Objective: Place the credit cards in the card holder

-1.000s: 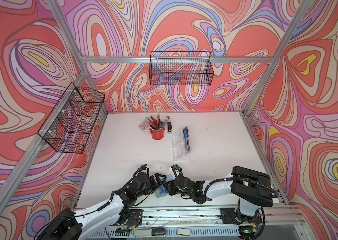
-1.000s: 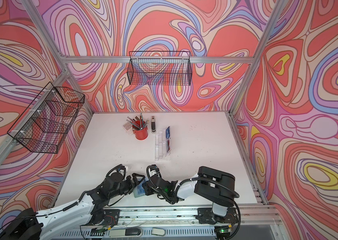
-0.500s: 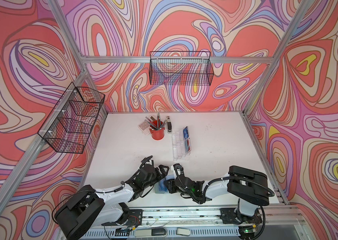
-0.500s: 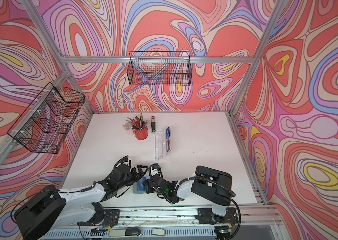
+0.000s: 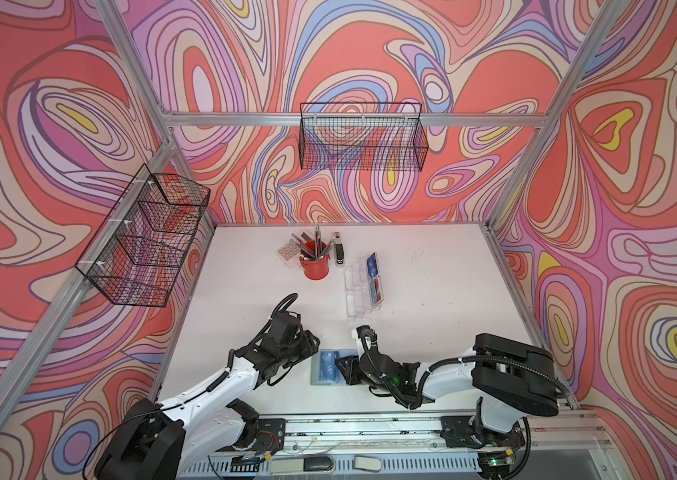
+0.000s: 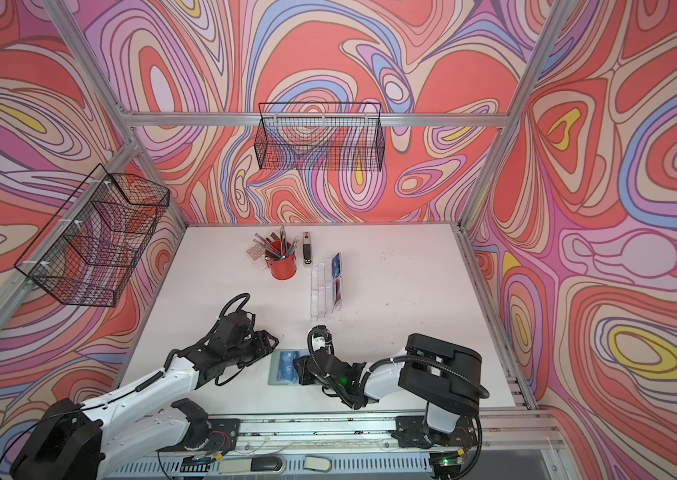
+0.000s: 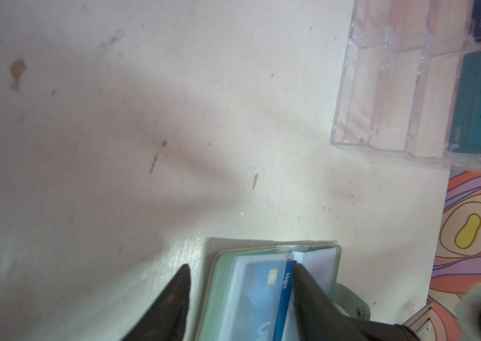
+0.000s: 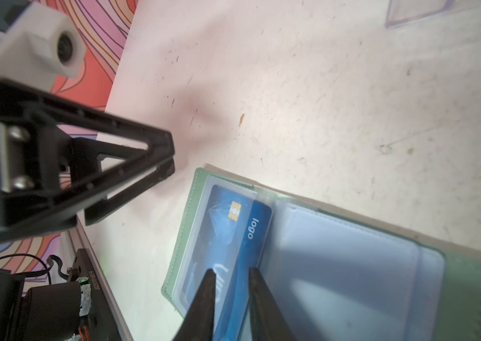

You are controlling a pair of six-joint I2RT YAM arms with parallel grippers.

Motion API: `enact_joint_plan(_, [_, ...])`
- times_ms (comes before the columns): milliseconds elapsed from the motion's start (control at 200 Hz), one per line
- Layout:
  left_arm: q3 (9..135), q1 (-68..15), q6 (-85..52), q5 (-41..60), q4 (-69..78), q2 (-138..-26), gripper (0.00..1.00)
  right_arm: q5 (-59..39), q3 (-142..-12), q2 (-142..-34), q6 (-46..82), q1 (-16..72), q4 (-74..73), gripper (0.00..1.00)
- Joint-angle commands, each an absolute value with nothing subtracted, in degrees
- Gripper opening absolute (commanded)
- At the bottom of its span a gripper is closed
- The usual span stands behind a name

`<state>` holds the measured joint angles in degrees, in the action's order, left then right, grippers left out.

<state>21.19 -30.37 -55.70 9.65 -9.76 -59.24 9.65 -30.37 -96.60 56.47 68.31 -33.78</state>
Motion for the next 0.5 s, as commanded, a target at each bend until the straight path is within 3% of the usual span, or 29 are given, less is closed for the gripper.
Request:
enact_joint_plan(0, [20.2, -30.2, -54.8, 8.7, -20.2, -58.5, 0.14, 9.0, -31.0, -97.6, 57.7, 68.3, -33.8, 0.21])
enact_joint_plan(230, [14.3, -30.1, -57.4, 12.8, -13.3, -56.0, 0.04, 8.9, -34.3, -100.5, 57.9, 68.3, -31.7, 0.2])
enact_joint_plan(496, [10.5, -30.2, -59.0, 17.8, -6.1, -56.5, 0.0, 11.2, -34.9, -100.5, 57.9, 68.3, -27.6, 0.25])
